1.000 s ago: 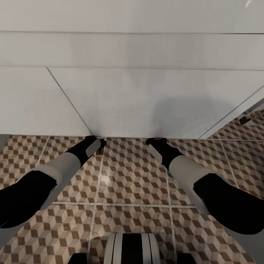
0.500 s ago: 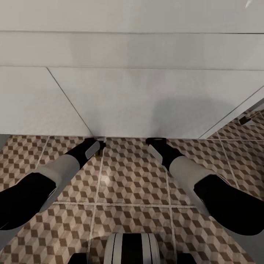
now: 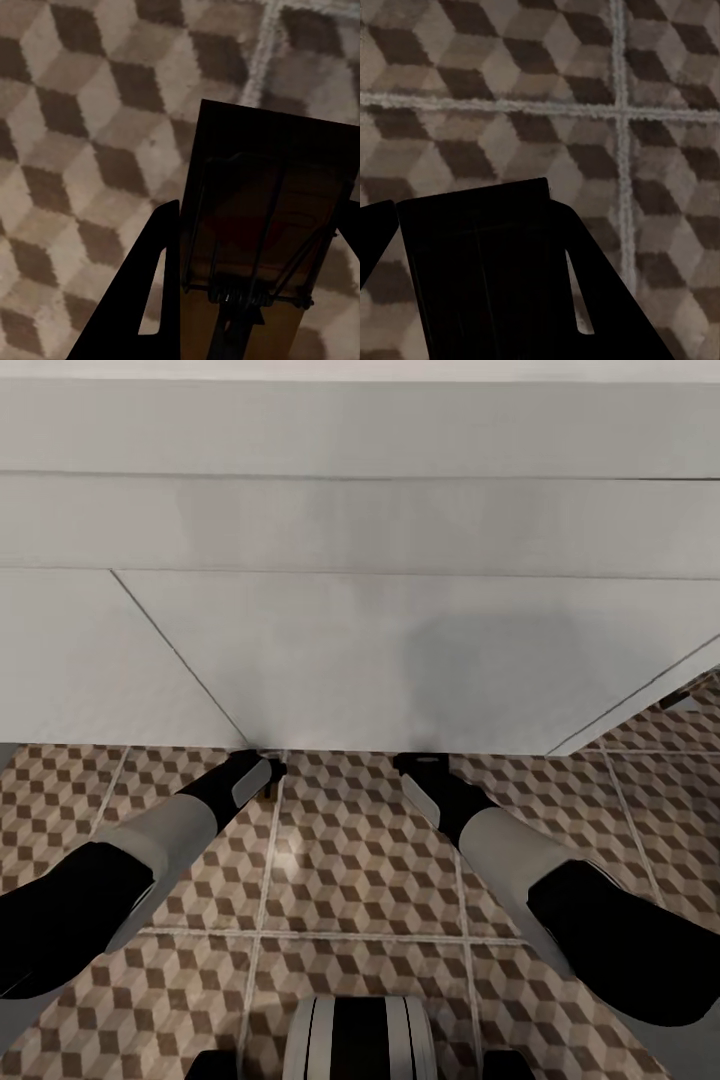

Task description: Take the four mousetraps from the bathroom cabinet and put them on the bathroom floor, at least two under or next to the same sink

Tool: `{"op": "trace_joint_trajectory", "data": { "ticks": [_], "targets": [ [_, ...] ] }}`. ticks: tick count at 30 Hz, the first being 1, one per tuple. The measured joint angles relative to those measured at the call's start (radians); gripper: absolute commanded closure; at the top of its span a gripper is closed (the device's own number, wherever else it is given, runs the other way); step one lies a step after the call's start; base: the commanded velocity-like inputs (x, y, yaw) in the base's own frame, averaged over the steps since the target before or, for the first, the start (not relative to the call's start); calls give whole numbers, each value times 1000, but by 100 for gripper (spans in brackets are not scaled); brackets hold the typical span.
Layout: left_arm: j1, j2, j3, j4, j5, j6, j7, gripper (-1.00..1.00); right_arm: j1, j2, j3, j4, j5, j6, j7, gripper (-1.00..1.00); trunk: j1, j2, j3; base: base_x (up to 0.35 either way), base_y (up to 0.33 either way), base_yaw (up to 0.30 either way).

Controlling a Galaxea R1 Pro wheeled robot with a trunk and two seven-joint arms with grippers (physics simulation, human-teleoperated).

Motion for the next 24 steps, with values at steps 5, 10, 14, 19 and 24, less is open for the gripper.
{"op": "trace_joint_trajectory", "data": {
  "ticks": [5, 10, 14, 19, 24],
  "targets": [
    [1, 1, 0, 0, 0, 1, 0, 100, 1, 0, 0, 1, 3, 0, 0, 100, 0, 0, 0, 8, 0, 0],
    [1, 1, 1, 0, 0, 1, 0, 100, 1, 0, 0, 1, 7, 0, 0, 100, 0, 0, 0, 1, 0, 0],
    [1, 2, -2, 0, -1, 2, -1, 100, 1, -1, 3, 1, 8, 2, 0, 100, 0, 0, 0, 0, 0, 0],
    [1, 1, 0, 0, 0, 0, 0, 100, 1, 0, 1, 1, 7, 3, -2, 100, 0, 0, 0, 0, 0, 0],
    [1, 1, 0, 0, 0, 0, 0, 100, 1, 0, 0, 1, 7, 4, -3, 100, 0, 0, 0, 0, 0, 0]
  ]
}}
